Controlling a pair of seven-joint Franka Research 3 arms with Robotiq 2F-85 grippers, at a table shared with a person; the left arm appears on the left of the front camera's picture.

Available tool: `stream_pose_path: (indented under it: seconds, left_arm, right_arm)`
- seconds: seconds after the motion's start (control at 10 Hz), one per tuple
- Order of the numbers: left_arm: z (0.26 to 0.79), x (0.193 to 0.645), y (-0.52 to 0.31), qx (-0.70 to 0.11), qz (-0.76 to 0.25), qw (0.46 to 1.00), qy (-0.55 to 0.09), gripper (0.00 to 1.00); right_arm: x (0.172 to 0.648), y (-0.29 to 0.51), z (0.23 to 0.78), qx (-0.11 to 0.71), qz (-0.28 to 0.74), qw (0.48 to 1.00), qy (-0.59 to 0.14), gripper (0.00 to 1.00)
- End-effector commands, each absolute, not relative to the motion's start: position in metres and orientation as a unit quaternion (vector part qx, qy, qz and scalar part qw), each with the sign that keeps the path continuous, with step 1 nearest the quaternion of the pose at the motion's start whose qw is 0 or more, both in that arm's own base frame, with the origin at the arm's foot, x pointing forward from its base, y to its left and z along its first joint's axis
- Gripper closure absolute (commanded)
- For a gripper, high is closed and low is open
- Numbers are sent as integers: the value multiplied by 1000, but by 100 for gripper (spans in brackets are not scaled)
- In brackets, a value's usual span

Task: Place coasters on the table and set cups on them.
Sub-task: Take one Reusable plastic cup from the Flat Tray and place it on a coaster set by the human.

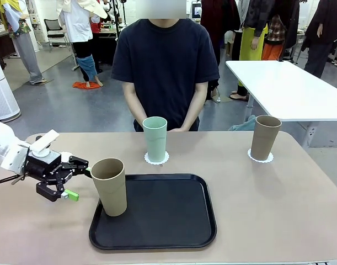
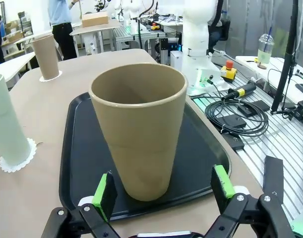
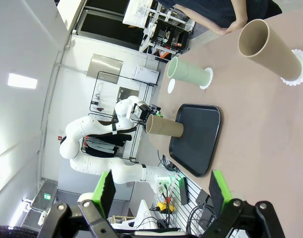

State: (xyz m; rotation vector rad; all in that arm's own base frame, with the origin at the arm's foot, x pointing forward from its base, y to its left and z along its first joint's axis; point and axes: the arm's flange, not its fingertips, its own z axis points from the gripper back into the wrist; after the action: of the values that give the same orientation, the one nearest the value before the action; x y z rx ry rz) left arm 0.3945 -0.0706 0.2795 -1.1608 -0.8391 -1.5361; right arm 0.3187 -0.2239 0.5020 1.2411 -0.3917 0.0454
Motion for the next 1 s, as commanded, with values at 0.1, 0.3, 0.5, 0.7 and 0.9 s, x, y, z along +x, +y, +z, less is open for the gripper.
stream_pose_path:
  seconds: [0.1,0.3,0.5,0.7,0.9]
  left_arm:
    - [272,394,-85,-465,-632,497,-369,0]
    - [272,399,-94,-473,-629,496,-366,0]
    - [267,400,-99,-470,-627,500,-368,0]
    - [269,409,-106,-478,-623,502,-362,0]
    - [268,408,-110,-480,-624,499,-361,0]
  right_arm:
    - [319,-225,503,582,26,791,-186,0]
    - [319,-225,503,582,26,791,-186,0]
    - [319,-225,503,582,26,791,-186,0]
    - [319,-225,503,582,26,791,-186,0]
    - [319,-225,503,582,26,791,-186,0]
